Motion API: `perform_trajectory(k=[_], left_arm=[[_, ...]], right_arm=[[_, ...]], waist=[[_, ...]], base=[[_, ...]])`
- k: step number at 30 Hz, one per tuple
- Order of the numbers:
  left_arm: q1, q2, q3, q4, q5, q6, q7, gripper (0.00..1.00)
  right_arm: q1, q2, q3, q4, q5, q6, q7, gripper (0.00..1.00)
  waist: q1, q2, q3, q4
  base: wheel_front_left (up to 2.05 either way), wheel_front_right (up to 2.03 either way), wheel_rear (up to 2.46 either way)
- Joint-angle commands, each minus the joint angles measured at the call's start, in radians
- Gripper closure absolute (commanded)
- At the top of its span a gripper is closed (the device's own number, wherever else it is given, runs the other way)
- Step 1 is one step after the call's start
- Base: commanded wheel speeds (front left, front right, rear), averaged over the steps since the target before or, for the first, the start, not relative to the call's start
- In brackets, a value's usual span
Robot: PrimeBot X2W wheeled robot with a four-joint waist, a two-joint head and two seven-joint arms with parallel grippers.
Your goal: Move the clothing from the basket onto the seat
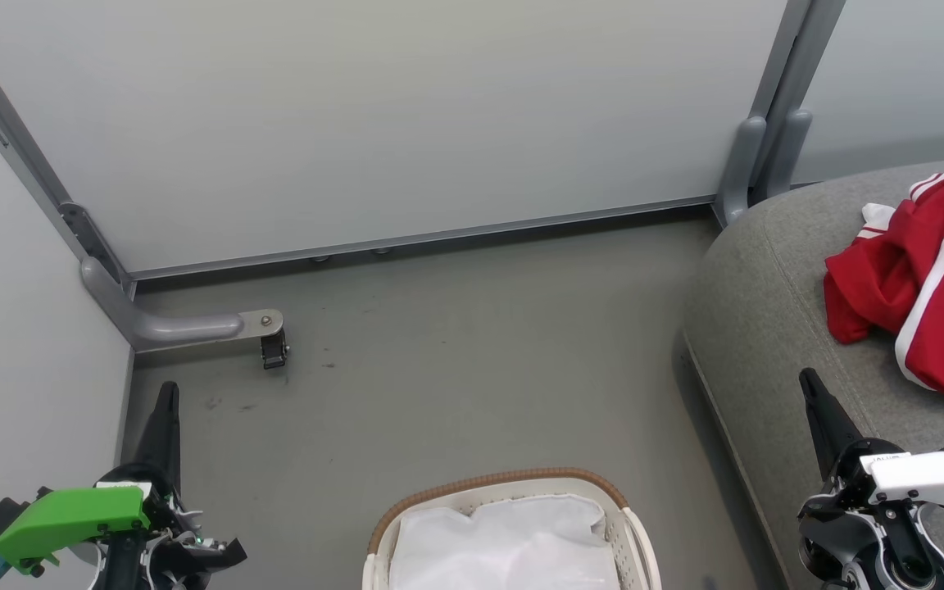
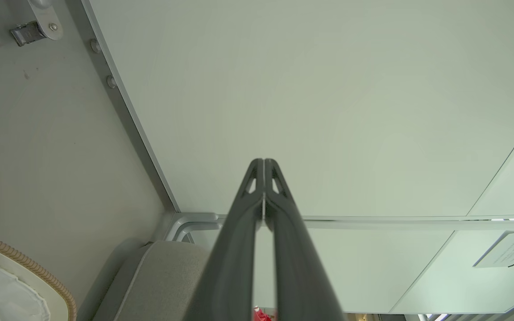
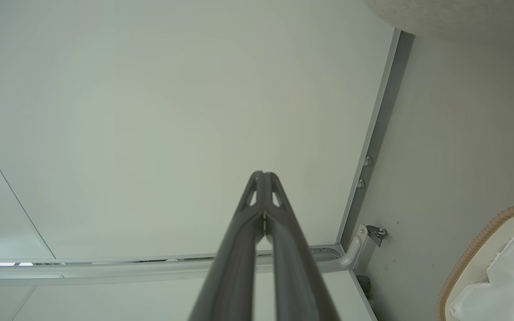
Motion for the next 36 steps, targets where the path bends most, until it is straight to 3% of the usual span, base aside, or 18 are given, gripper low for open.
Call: perform_trajectory(k=[1,36], left_arm=[[-0.011,0.005,0.002,-0.001,-0.003,-0.004,0.003,1.0],[-0.011,0.005,0.002,-0.002,-0.003,-0.004,0.003,1.0]], right_arm=[[-0.009,-0.006,-0.002,-0.004,0.003,0.0,0.003,1.0],[-0.009,-0.006,-0.002,-0.004,0.003,0.0,0.003,1.0]], waist=[[0.0,-0.0001,0.0,0.0],[0.0,-0.0001,0.0,0.0]], base=[[0.0,0.0,0.0],[0.0,0.0,0.0]])
